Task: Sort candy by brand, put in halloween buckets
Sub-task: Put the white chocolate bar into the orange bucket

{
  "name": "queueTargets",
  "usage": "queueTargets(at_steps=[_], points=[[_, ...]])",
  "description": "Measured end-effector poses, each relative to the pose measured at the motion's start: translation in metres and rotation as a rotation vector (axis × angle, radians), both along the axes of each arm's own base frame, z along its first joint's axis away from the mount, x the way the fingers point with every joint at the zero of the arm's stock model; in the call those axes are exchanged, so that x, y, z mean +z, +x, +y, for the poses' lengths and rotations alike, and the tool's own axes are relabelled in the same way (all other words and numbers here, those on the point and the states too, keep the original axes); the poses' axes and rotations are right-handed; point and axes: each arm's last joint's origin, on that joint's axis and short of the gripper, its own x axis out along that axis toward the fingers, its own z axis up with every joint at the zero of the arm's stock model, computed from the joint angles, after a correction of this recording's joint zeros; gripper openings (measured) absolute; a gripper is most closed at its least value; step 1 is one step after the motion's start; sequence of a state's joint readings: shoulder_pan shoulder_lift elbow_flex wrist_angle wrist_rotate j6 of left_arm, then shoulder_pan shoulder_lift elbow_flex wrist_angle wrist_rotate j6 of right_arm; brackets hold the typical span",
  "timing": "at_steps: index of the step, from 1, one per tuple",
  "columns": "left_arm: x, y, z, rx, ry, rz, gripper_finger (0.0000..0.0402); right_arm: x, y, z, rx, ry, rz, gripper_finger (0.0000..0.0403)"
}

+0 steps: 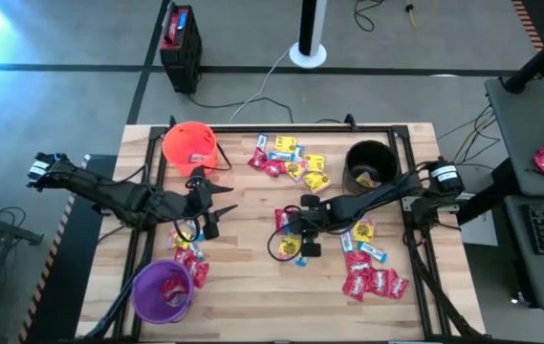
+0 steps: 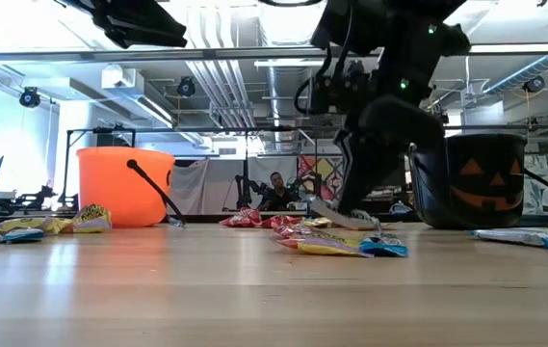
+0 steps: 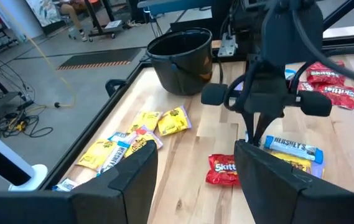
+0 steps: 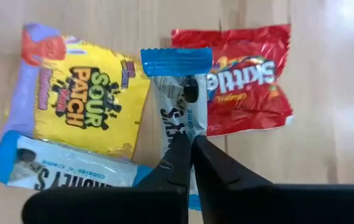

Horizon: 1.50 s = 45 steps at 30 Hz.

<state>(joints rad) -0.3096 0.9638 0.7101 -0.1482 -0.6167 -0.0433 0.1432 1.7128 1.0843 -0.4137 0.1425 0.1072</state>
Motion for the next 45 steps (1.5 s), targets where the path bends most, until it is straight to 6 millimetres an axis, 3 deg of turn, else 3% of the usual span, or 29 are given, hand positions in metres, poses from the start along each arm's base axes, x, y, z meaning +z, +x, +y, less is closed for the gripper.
queueTargets(at_steps=[5,12,16,21,27,33,40,45], points=[[-0.001,0.0,0.0,-0.011,-0.004,0.003,0.0196,0.004,0.001,0.0,0.007,-0.009,-0.024,0.0008],[-0.018,0.006,-0.013,-0.387,-0.106,0.048,0.0196,0.02,0.011,0.001,0.032,-0.006,-0.19,0.0008],[-0.031,0.013,-0.016,-0.39,-0.13,0.077,0.0196,0.024,0.01,0.001,0.052,-0.015,-0.206,0.0009],[-0.04,0.022,-0.018,-0.372,-0.125,0.099,0.0196,0.011,0.004,0.001,0.131,-0.071,-0.168,0.0009],[-0.036,0.031,-0.021,-0.372,-0.118,0.096,0.0196,-0.012,-0.008,-0.002,0.131,-0.071,-0.216,0.0014],[-0.039,0.035,-0.023,-0.38,-0.095,0.108,0.0196,-0.024,-0.014,-0.003,0.079,-0.029,-0.296,0.0067],[-0.038,0.035,-0.022,-0.38,-0.095,0.104,0.0196,-0.039,-0.028,-0.004,0.068,-0.027,-0.24,0.0165],[-0.036,0.035,-0.022,-0.383,-0.089,0.093,0.0196,-0.044,-0.03,-0.006,0.064,-0.03,-0.222,0.0206]])
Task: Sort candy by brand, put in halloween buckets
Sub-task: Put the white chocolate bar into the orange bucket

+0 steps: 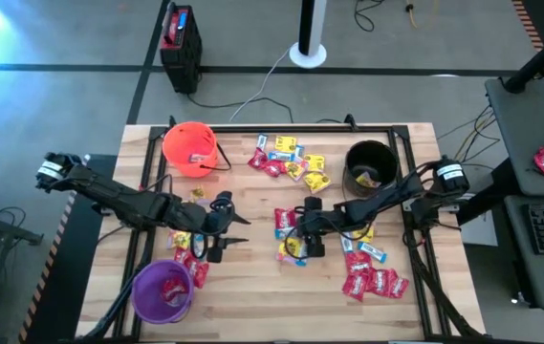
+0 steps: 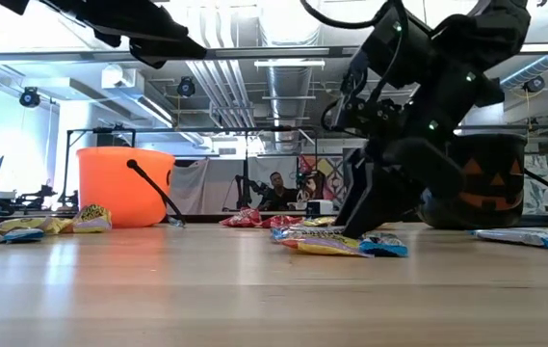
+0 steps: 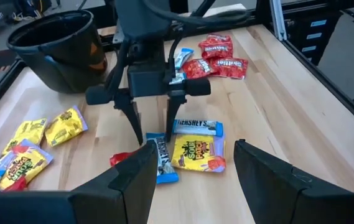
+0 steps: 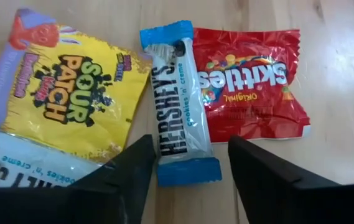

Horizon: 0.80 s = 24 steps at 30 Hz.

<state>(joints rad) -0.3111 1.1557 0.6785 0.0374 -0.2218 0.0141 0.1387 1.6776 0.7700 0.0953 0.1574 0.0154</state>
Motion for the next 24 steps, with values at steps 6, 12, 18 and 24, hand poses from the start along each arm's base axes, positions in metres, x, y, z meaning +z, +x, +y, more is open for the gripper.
queueTargets(at_steps=[6,12,18,24], points=[[0.001,0.001,0.0,-0.001,0.001,-0.008,0.0196,-0.01,0.003,0.0,-0.005,0.002,0.009,0.0212],[0.0,0.001,0.0,0.004,0.002,-0.009,0.0196,-0.015,0.005,0.0,-0.002,0.006,0.009,0.018],[0.0,0.001,0.0,0.004,0.002,-0.01,0.0196,-0.016,0.005,0.001,0.007,0.011,0.012,0.0106],[-0.001,0.002,0.0,0.004,0.004,-0.004,0.0196,-0.014,0.006,0.001,0.008,0.016,0.005,0.0088]])
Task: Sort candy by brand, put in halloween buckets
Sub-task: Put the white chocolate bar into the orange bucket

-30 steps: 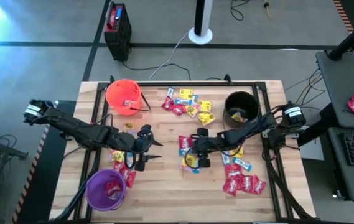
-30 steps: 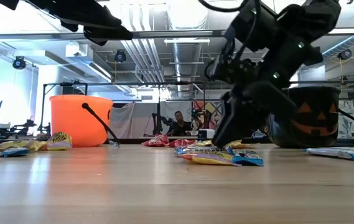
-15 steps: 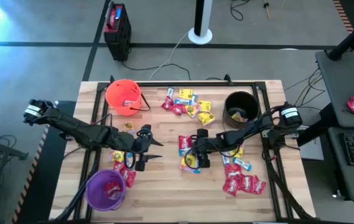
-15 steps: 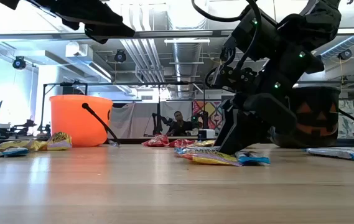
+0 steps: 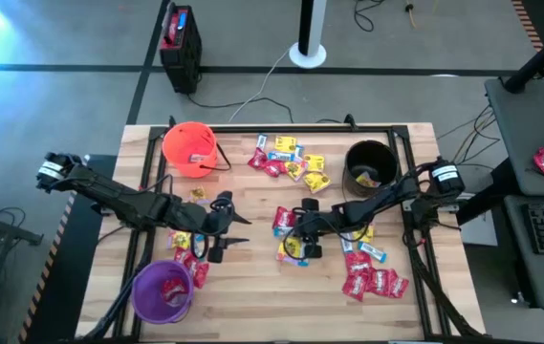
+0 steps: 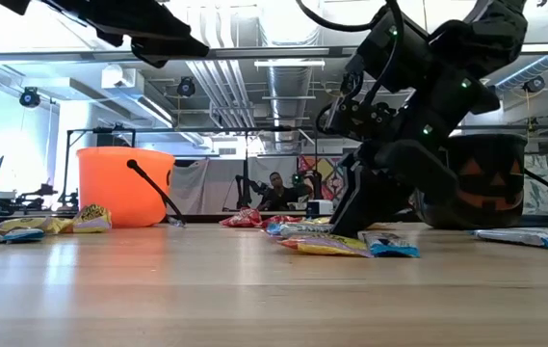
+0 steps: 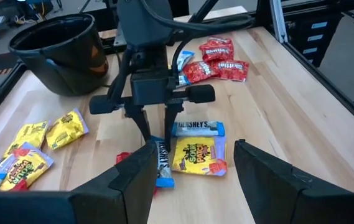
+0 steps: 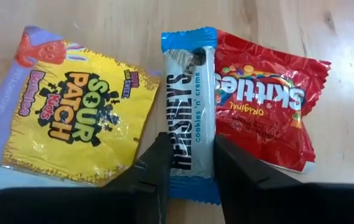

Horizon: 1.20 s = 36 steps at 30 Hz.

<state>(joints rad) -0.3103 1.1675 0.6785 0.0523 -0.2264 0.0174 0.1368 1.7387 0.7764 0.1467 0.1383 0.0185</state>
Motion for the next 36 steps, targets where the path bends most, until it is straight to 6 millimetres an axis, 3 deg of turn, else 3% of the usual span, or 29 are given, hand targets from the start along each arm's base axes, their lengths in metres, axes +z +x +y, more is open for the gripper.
queueTargets(at_steps=[7,13,25,36], points=[[-0.011,0.006,-0.002,0.0,0.015,0.043,0.0196,0.015,-0.003,0.0,0.0,0.014,-0.023,0.0076],[-0.021,0.012,-0.003,0.01,0.028,0.076,0.0196,0.027,-0.005,0.0,0.019,0.006,-0.047,0.0018],[-0.03,0.019,-0.003,0.053,0.057,0.093,0.0196,0.03,-0.004,0.002,0.015,0.004,-0.072,0.0011],[-0.044,0.034,-0.003,0.065,0.05,0.075,0.0196,0.073,-0.005,0.009,0.023,-0.05,-0.296,0.001]])
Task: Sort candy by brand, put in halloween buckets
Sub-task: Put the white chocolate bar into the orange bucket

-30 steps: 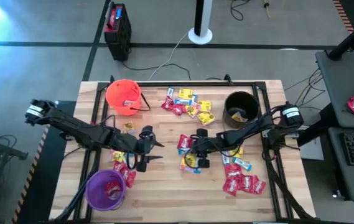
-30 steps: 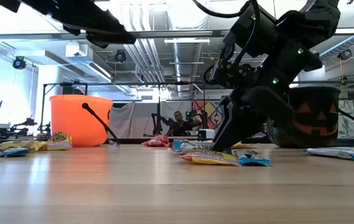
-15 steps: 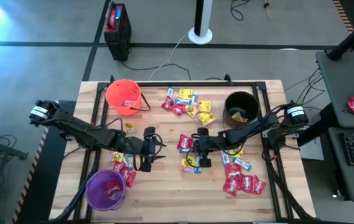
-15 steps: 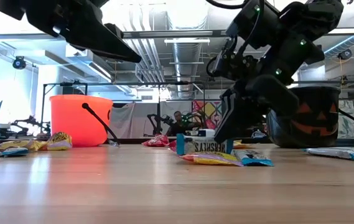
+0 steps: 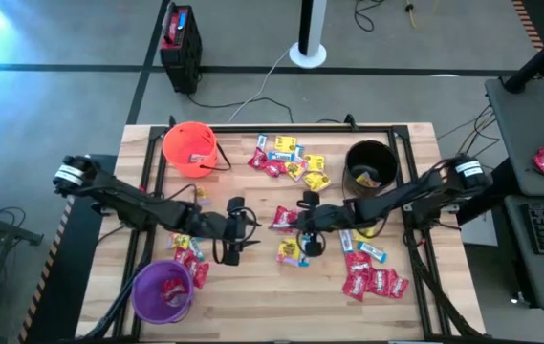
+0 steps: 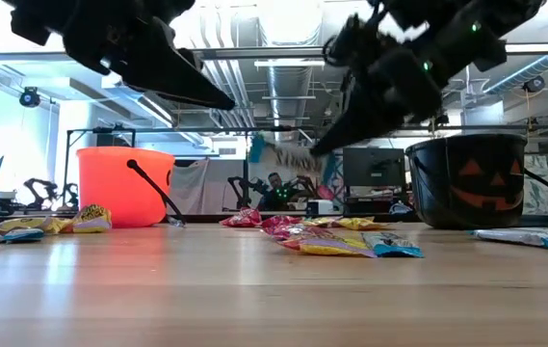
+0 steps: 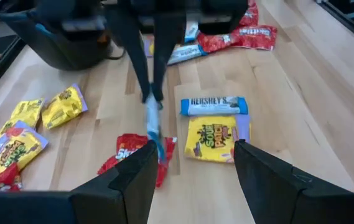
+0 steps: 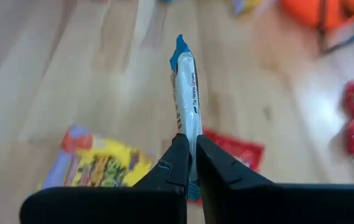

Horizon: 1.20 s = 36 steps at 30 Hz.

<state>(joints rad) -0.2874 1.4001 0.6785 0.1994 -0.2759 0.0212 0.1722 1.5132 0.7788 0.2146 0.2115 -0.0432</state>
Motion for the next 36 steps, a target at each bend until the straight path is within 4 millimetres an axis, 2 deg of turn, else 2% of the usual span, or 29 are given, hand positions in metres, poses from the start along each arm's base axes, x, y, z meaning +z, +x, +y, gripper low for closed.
queueTargets(at_steps=[8,18,20,22,26,32,36], points=[[-0.001,0.007,0.008,0.024,-0.029,-0.032,0.0196,0.02,-0.001,0.006,0.061,-0.052,-0.112,0.001],[0.0,0.015,0.013,0.041,-0.006,-0.108,0.019,0.022,0.002,0.007,0.071,-0.064,-0.155,0.001],[0.0,0.016,0.013,0.042,-0.004,-0.108,0.017,0.022,0.002,0.007,0.072,-0.064,-0.154,0.001],[0.0,0.016,0.013,0.047,-0.001,-0.106,0.0134,0.022,0.002,0.007,0.073,-0.064,-0.156,0.001],[0.0,0.016,0.013,0.04,0.014,-0.106,0.0025,0.022,0.002,0.007,0.072,-0.065,-0.155,0.001],[0.002,0.017,0.013,0.044,0.03,-0.11,0.0006,0.023,0.002,0.007,0.056,-0.037,-0.162,0.0013],[0.007,0.019,0.014,0.049,0.053,-0.109,0.0003,0.023,0.001,0.006,0.015,0.028,-0.156,0.005]])
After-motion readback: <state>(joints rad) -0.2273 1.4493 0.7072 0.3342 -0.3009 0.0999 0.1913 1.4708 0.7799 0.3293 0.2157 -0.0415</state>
